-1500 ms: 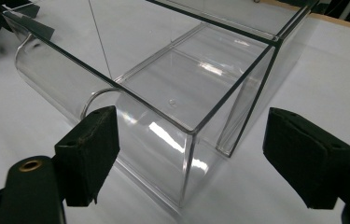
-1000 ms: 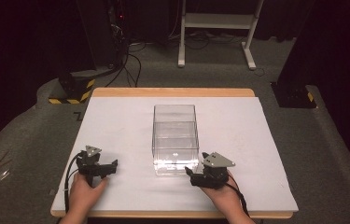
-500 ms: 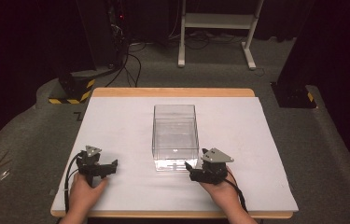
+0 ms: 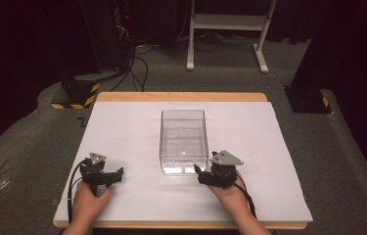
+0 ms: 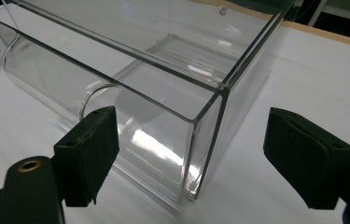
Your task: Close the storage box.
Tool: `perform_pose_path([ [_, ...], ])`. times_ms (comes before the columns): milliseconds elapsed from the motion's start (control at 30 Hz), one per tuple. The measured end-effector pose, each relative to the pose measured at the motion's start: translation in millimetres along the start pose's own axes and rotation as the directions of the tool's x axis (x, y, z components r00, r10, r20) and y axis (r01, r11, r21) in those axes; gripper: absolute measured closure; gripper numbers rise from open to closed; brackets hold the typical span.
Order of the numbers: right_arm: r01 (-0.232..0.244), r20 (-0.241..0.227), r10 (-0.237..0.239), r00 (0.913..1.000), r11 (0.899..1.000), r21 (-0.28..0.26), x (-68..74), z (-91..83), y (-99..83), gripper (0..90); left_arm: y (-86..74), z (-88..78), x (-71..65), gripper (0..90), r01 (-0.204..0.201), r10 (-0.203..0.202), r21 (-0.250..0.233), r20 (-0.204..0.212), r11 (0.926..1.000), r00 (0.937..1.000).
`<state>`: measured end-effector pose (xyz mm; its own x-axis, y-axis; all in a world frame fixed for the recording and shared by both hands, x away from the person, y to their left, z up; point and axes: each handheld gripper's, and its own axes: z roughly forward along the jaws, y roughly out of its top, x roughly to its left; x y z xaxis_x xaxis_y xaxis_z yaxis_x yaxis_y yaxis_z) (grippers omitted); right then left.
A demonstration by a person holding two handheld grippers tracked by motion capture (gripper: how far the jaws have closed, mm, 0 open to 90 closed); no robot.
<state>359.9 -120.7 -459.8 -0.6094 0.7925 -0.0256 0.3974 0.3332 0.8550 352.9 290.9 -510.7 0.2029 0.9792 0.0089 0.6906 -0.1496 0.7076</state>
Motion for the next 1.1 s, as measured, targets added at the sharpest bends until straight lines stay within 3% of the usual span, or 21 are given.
perform_pose_path([
  [1100, -0.028, 0.066, 0.03, 0.9974, 0.999, -0.024, -7.5, 19.0, 6.3, 18.9, -0.1, 0.0, -0.1, 0.6, -0.001, 0.001, -0.002, -0.001, 1.0, 1.0],
])
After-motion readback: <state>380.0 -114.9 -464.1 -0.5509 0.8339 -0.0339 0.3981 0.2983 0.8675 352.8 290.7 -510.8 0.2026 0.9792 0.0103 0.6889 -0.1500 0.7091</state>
